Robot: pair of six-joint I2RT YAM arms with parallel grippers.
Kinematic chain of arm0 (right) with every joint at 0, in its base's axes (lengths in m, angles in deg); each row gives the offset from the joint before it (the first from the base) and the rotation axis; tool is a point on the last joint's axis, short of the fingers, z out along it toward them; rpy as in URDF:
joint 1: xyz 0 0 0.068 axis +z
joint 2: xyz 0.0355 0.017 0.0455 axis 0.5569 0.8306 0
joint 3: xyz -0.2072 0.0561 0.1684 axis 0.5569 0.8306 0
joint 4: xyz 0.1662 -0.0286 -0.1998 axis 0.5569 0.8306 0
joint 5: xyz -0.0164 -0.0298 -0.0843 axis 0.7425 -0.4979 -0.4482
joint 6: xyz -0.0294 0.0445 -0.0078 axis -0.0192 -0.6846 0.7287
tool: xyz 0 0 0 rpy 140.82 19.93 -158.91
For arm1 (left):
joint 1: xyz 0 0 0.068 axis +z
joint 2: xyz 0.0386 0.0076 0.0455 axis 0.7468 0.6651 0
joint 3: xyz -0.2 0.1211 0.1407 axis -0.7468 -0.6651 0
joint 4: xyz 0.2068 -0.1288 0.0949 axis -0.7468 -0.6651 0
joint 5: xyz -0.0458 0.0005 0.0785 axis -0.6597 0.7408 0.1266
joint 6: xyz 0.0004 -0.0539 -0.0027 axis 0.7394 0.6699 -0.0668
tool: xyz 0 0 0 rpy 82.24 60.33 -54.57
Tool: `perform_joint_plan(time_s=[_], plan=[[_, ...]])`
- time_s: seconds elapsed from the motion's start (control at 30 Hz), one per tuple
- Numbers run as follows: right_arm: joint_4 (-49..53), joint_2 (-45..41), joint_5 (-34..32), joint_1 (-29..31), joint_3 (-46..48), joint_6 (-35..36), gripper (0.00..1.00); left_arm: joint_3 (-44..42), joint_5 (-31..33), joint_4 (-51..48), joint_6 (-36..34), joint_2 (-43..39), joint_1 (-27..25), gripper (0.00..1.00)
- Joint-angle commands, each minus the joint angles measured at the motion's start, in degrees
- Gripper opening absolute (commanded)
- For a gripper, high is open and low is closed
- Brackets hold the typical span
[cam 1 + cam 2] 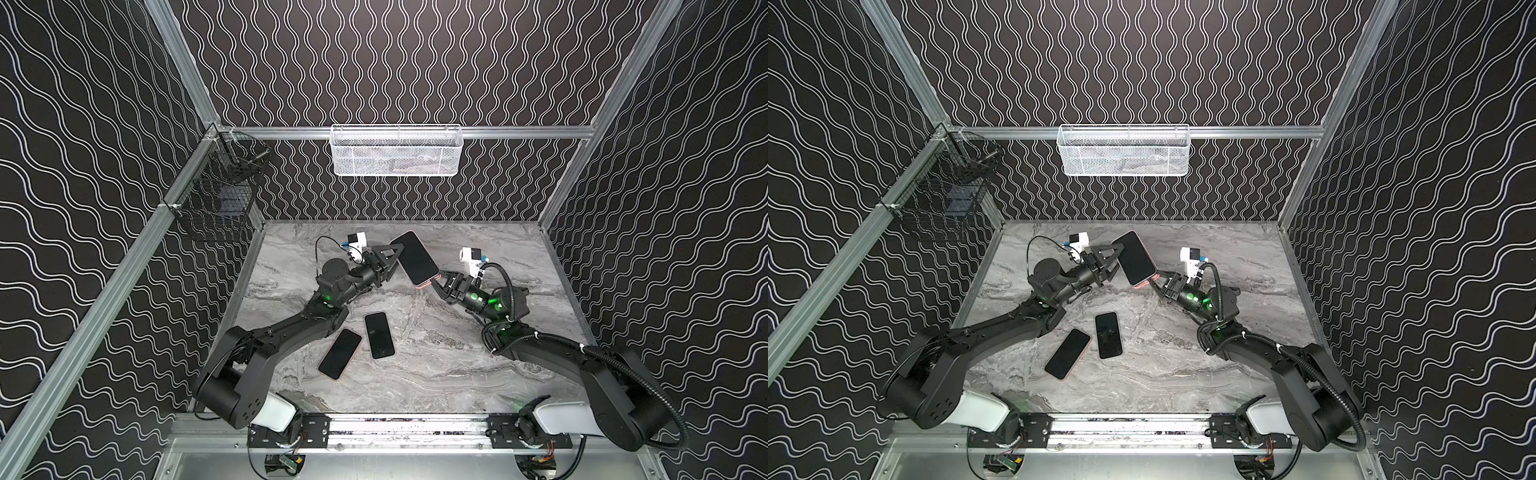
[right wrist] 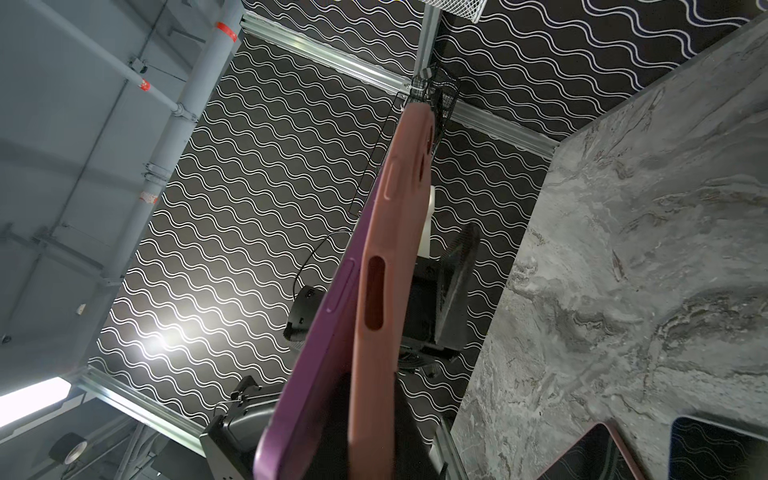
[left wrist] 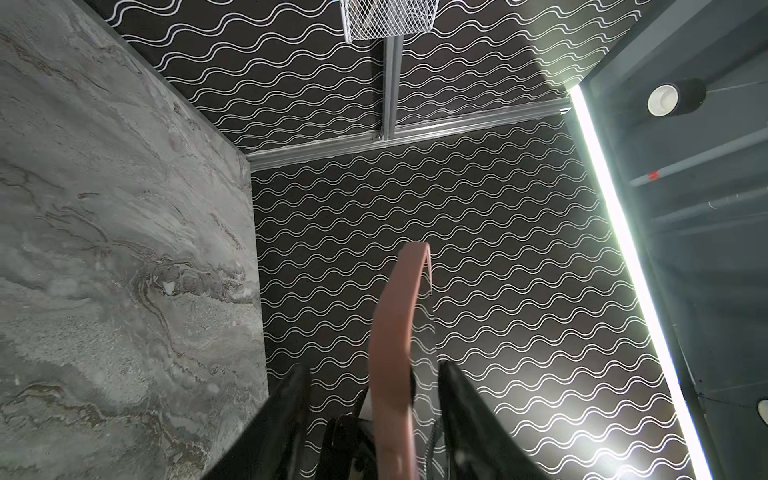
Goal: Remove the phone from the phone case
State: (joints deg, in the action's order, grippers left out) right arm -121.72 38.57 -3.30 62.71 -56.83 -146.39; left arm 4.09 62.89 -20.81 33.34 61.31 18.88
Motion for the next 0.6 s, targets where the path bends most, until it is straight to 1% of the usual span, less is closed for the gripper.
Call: perform_joint_plan(time_s=[0.0,0.2,0.37,0.43,0.5,0.57], plan=[[-7.6,0.4,-1.5,0.1,0.1,-1.1,0.13,0.6,-0.5,0.4,-1.6,0.0,0.0,0.63],[-7.5,0.6,-3.2,0.1,1.1,-0.7,0.12,-0.2,0.6,-2.7,-1.6,-1.8,-0.1,0.78],[-9.8,2.1,-4.3,0.1,1.8,-1.5,0.11,-0.2,0.8,-8.6,-2.5,-4.2,0.0,0.91],[-10.7,2.7,-4.8,0.1,2.2,-1.8,0.11,-0.3,0.3,-10.5,-2.3,-5.1,0.0,0.98],[-10.5,3.0,-5.0,0.1,2.1,-1.7,0.11,-0.5,-0.3,-13.0,-2.0,-6.1,0.0,0.99],[-10.5,3.1,-5.4,0.1,2.0,-1.6,0.1,-0.5,-0.9,-18.2,-1.5,-7.8,-0.1,0.99]])
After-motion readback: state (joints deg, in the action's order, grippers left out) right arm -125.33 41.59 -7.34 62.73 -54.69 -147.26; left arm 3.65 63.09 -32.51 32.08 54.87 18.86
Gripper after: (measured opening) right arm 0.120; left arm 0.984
